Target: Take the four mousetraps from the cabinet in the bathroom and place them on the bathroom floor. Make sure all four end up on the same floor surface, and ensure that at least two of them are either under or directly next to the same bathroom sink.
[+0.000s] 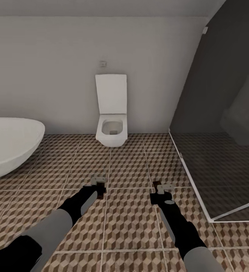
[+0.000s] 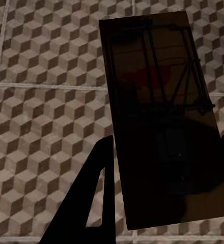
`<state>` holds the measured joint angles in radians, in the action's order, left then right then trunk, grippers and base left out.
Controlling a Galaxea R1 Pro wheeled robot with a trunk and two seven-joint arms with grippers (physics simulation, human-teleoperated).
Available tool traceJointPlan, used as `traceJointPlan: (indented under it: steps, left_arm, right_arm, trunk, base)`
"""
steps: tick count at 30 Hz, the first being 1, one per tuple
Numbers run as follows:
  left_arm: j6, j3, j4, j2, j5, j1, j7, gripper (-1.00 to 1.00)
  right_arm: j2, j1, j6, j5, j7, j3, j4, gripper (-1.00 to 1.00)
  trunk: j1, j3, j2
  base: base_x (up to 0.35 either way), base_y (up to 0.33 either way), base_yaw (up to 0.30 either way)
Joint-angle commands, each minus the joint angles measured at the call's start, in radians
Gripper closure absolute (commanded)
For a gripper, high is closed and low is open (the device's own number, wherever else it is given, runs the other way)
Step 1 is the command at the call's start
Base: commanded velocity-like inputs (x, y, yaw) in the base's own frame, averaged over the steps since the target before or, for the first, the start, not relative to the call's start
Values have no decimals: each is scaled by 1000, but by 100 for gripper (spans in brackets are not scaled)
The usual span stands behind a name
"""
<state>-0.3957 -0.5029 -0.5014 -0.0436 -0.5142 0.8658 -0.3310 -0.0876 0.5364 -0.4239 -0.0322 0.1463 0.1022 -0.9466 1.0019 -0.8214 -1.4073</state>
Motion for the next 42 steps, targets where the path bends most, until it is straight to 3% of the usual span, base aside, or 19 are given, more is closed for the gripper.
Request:
traceJointPlan:
  steps: [1, 28, 36, 42]
  left_arm:
    - [-3, -8, -2, 1, -9, 1, -11, 100]
    - [-3, -8, 5, -6, -9, 1, -11, 100]
    - [-3, -8, 12, -7, -9, 1, -11, 100]
    - [-3, -8, 12, -8, -9, 1, -11, 100]
  right_arm:
    - [0, 0, -7, -2, 4, 2, -1, 100]
    - [0, 0, -2, -1, 3, 4, 1, 100]
    - [2, 0, 101, 0, -4, 4, 12, 100]
    - [2, 0, 120, 0, -25, 4, 14, 100]
  trunk:
    - [4, -6, -8]
    - [107, -134, -197]
    - [138, -171, -253]
    - [161, -200, -295]
  base:
    - [0, 0, 0]
    - [0, 0, 0]
    - [0, 0, 0]
    - [0, 0, 0]
